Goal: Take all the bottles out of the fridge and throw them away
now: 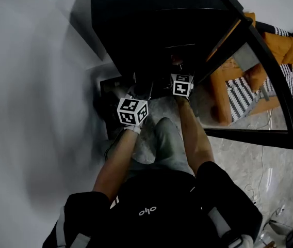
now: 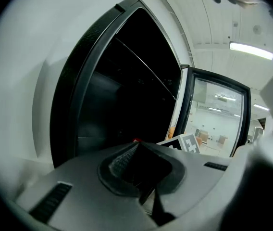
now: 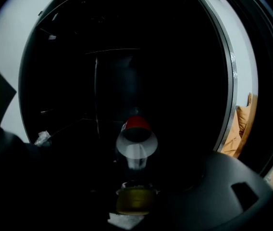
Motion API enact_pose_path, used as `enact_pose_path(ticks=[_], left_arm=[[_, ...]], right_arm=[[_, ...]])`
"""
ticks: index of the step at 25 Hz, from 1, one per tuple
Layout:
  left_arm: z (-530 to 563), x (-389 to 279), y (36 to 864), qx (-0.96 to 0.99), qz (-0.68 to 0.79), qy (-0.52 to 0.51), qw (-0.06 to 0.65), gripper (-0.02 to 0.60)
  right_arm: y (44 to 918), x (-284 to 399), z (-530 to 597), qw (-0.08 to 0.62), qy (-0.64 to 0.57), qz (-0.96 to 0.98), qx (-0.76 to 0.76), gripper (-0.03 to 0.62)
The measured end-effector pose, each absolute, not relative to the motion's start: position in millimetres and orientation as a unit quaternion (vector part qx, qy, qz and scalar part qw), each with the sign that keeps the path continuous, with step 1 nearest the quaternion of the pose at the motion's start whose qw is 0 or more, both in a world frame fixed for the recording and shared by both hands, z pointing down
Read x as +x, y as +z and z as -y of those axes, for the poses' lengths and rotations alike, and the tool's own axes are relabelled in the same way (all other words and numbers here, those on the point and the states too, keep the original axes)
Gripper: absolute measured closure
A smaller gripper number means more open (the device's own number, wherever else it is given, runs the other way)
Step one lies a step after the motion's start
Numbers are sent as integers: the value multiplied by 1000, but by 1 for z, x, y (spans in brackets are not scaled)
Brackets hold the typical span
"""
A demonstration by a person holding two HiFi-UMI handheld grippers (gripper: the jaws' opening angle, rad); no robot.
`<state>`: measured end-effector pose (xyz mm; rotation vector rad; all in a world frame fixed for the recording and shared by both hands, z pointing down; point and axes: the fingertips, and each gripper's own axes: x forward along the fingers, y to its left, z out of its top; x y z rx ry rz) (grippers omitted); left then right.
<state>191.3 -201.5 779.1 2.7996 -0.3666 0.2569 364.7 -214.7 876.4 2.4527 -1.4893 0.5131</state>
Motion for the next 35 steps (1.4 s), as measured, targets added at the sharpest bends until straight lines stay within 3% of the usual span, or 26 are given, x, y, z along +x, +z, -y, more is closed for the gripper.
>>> enact_pose_path(ticks=[3, 10, 25, 35], left_arm=[[202, 184, 783, 976, 130, 90, 149, 581], [195, 163, 761, 974, 135, 95, 153, 581], [121, 127, 514, 969, 118, 125, 176, 581], [117, 109, 482, 966, 142, 114, 182, 581]], right_arm=[[882, 363, 216, 126, 177, 505, 835, 295], [857, 343, 190, 121, 194, 504, 833, 301], [652, 233, 48, 174, 285, 519, 787, 299], [592, 210, 32, 168, 264, 543, 779, 299]])
